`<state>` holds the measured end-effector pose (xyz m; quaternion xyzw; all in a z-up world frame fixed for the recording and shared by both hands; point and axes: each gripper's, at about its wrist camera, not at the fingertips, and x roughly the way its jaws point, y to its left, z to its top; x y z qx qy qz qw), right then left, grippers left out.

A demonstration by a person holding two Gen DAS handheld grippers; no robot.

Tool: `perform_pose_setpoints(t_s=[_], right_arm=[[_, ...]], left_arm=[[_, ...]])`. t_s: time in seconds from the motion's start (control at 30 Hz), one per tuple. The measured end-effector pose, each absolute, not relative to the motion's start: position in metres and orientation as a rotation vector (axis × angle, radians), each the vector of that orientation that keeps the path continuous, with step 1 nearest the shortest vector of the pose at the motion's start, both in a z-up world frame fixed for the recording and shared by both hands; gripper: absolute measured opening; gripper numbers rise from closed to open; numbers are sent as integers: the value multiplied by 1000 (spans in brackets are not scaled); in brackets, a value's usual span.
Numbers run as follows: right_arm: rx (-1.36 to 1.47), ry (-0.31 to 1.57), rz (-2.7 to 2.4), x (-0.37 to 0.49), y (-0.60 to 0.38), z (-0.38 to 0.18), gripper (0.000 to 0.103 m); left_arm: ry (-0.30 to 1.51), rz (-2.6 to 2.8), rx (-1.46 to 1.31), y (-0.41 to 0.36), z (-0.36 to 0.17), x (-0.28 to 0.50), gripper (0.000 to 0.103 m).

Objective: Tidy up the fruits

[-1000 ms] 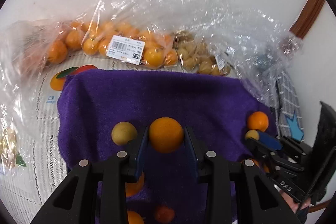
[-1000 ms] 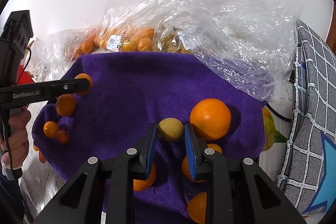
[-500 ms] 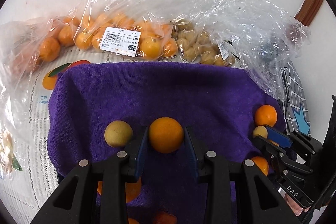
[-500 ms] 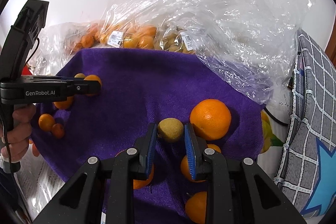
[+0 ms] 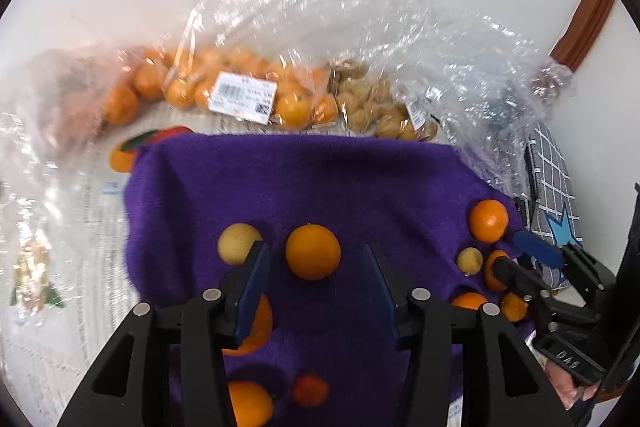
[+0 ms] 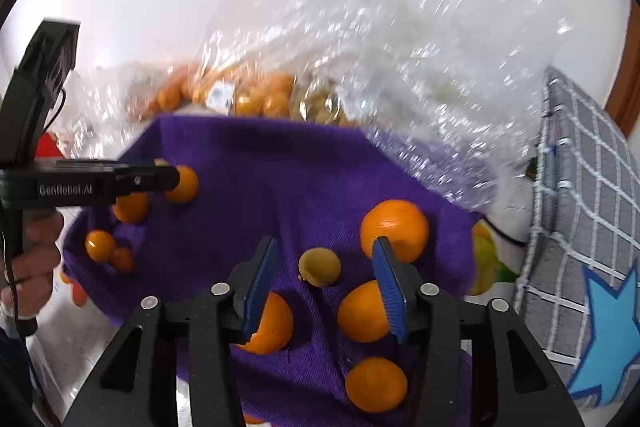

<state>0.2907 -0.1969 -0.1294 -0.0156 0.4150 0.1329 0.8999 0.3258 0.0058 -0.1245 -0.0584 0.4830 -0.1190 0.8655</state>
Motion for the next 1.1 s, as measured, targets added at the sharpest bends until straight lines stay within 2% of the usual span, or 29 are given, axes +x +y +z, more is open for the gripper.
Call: perform_pose_setpoints(t_s=[0.07, 0.5, 0.53, 0.6, 0.7, 0.73, 0.77, 0.8, 0.9, 1.0, 1.1], right_arm=[[-11, 837, 253, 282, -202, -118, 59], [87, 807, 159, 185, -226, -58, 63], [94, 804, 147, 177, -227, -55, 65], [96, 781, 124, 160, -230, -49, 79], [85, 726, 111, 133, -232, -39, 92], [85, 713, 108, 123, -232, -35, 94], [87, 707, 107, 118, -233, -33, 98], [90, 702, 107, 111, -234, -31, 98], [78, 696, 88, 91, -235, -26, 101], [48, 702, 39, 71, -232, -26, 101], [5, 692, 19, 52, -229, -23, 101]], left_arm=[[993, -243, -123, 9, -114, 314, 51], [846, -142, -122, 18, -57, 208, 55], [842, -143, -118, 16, -55, 200, 55], [828, -144, -111, 12, -52, 184, 55], [808, -124, -112, 8, -47, 163, 56], [804, -122, -113, 7, -45, 157, 57], [797, -119, -116, 6, -44, 149, 63], [791, -115, -117, 5, -43, 143, 70], [755, -86, -110, 2, -39, 121, 79], [731, -79, -113, 0, -35, 101, 84], [715, -78, -98, -4, -30, 83, 84]])
